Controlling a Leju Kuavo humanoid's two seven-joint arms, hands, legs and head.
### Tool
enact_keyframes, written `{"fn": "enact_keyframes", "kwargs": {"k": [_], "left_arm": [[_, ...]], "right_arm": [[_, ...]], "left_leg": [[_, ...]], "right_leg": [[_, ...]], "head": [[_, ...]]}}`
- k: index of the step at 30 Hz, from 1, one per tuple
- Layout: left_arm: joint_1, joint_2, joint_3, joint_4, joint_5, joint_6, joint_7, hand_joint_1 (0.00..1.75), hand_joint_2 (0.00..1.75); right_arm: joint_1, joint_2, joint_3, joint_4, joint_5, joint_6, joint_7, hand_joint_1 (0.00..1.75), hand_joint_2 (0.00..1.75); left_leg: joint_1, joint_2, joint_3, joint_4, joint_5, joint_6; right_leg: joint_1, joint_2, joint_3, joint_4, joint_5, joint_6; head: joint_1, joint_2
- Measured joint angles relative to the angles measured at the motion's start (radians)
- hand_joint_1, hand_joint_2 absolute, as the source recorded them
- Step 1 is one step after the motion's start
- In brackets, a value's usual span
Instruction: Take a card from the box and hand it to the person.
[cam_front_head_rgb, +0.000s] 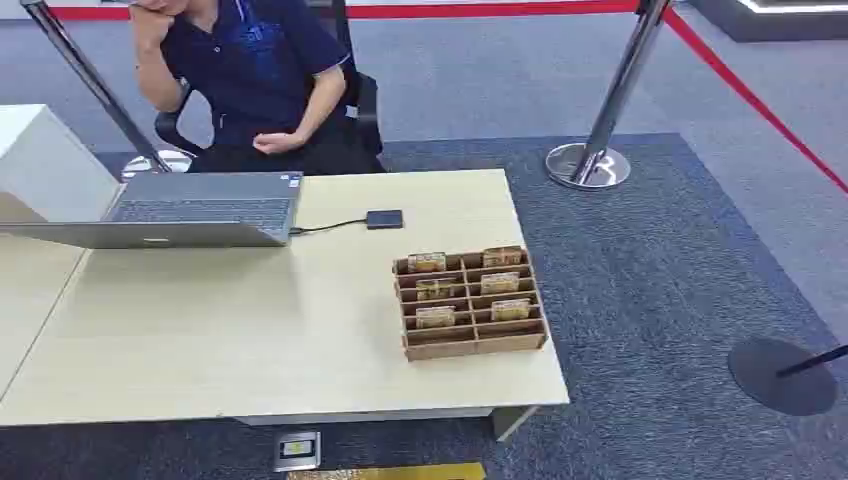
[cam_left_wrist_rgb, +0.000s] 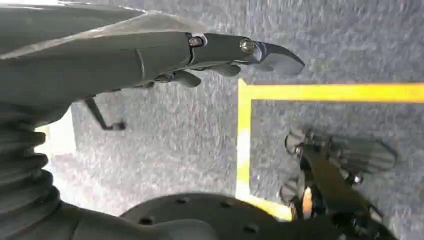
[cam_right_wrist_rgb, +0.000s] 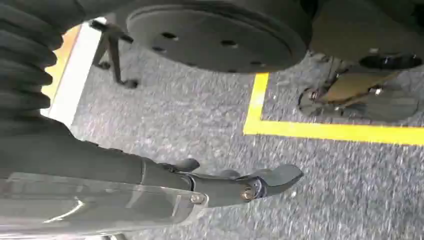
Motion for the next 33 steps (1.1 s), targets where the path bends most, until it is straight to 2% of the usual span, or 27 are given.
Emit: {"fn": "enact_keyframes", "kwargs": {"k": [4, 5, 6, 25, 33], "left_arm": [[-0.013, -0.016, 0.061, 0.010, -0.088, 0.039, -0.007, 0.00, 1.75], [-0.016, -0.018, 0.076, 0.012, -0.110, 0.050, -0.008, 0.00, 0.00], [-0.020, -0.023, 0.094, 0.015, -0.135, 0.061, -0.009, 0.00, 0.00], [-0.080, -0.110, 0.379, 0.050, -0.578, 0.266, 0.003, 0.00, 0.00], [-0.107, -0.150, 0.500, 0.070, -0.781, 0.358, 0.008, 0.00, 0.00]], "right_arm": [[-0.013, 0.011, -0.027, 0.009, 0.078, -0.022, 0.013, 0.00, 1.75], [-0.017, 0.015, -0.034, 0.011, 0.096, -0.026, 0.017, 0.00, 1.75], [-0.023, 0.019, -0.044, 0.013, 0.117, -0.033, 0.022, 0.00, 0.00], [-0.080, 0.076, -0.190, 0.065, 0.490, -0.147, 0.106, 0.00, 0.00], [-0.109, 0.088, -0.300, 0.087, 0.608, -0.232, 0.112, 0.00, 0.00]], "left_leg": [[0.000, 0.000, 0.000, 0.000, 0.000, 0.000], [0.000, 0.000, 0.000, 0.000, 0.000, 0.000], [0.000, 0.000, 0.000, 0.000, 0.000, 0.000], [0.000, 0.000, 0.000, 0.000, 0.001, 0.000], [0.000, 0.000, 0.000, 0.000, 0.001, 0.001]], "right_leg": [[0.000, 0.000, 0.000, 0.000, 0.000, 0.000], [0.000, 0.000, 0.000, 0.000, 0.000, 0.000], [0.000, 0.000, 0.000, 0.000, 0.000, 0.000], [0.000, 0.000, 0.000, 0.000, 0.001, 0.000], [0.000, 0.000, 0.000, 0.000, 0.001, 0.000]], "head": [[0.000, 0.000], [0.000, 0.000], [0.000, 0.000], [0.000, 0.000], [0.000, 0.000]]}}
